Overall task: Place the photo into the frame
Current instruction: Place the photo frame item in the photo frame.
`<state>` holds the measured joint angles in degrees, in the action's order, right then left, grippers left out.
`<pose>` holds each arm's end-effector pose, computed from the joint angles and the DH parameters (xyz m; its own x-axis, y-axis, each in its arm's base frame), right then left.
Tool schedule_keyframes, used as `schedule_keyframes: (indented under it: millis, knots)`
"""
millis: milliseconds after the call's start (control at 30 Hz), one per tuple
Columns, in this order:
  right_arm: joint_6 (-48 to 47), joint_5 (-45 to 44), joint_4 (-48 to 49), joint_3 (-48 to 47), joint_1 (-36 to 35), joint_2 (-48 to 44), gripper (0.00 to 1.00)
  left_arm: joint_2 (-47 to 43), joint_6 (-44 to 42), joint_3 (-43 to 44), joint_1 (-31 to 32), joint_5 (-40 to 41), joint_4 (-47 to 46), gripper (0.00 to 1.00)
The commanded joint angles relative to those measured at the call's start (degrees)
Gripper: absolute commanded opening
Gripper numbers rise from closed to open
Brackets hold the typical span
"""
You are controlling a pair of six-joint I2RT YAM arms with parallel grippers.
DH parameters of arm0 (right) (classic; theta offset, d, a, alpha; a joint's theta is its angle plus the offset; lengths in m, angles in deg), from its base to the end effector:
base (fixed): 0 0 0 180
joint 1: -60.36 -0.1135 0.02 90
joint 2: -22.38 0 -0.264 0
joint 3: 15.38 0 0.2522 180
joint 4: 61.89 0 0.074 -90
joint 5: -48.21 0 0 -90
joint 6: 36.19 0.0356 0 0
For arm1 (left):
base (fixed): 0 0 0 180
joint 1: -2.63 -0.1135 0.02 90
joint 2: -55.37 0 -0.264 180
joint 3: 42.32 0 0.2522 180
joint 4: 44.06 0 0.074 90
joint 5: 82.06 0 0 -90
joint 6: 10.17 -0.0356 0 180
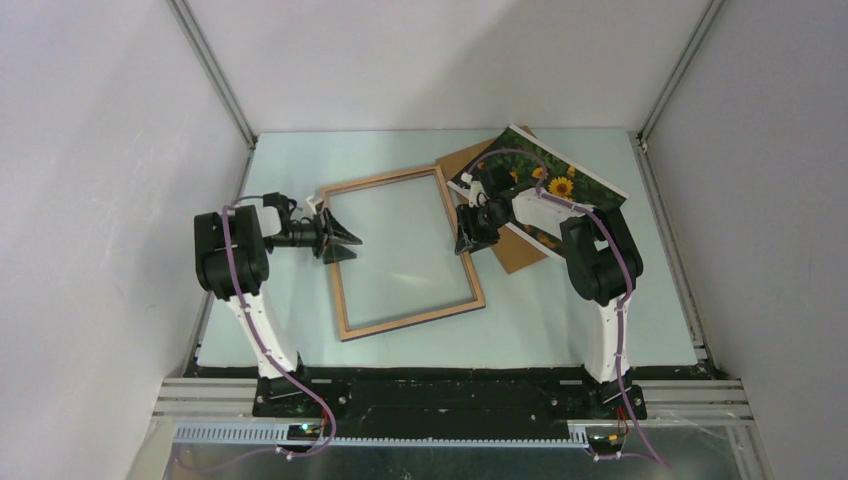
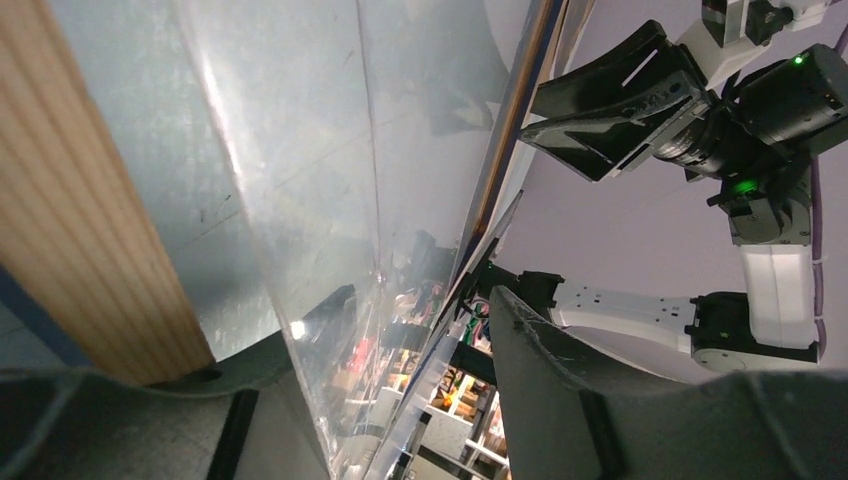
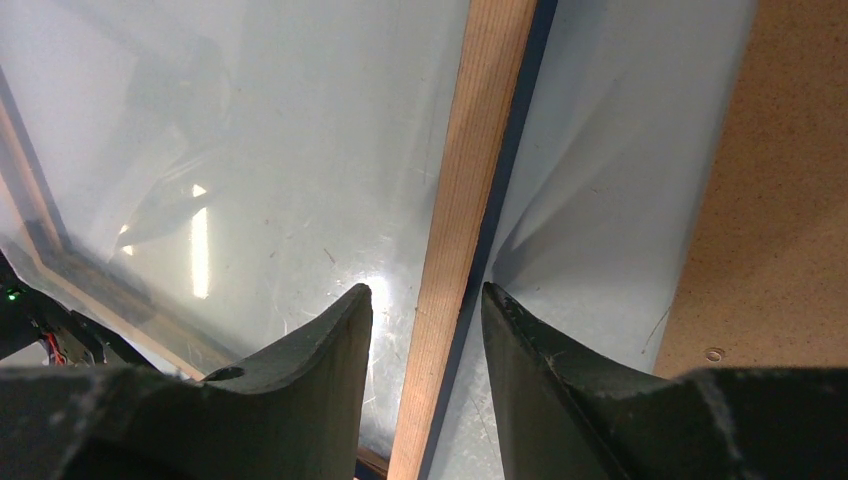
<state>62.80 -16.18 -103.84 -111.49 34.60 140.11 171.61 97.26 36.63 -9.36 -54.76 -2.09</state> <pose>0.3756 0.1984 0.1592 -0.8849 -0.2706 -0.3792 -0.4322 0.7804 0.4519 0.3530 0.0426 0.1088 -0.9369 -0.3394 0.0837 -0.2242 0.3997 -0.8888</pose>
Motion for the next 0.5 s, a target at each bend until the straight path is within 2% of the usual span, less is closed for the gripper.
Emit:
schedule_keyframes:
  millis: [0, 467]
  knots:
    - [0.11, 0.88, 0.71, 0.21, 0.12, -2.41, 0.49, -3.45, -3.05, 1.3, -0.67, 0.74, 2.03, 0.56]
    - [0.07, 0.91, 0.91, 0.49, -0.15, -2.68, 0.49, -3.98, -4.68, 1.6, -1.37, 2.11, 4.8, 0.61]
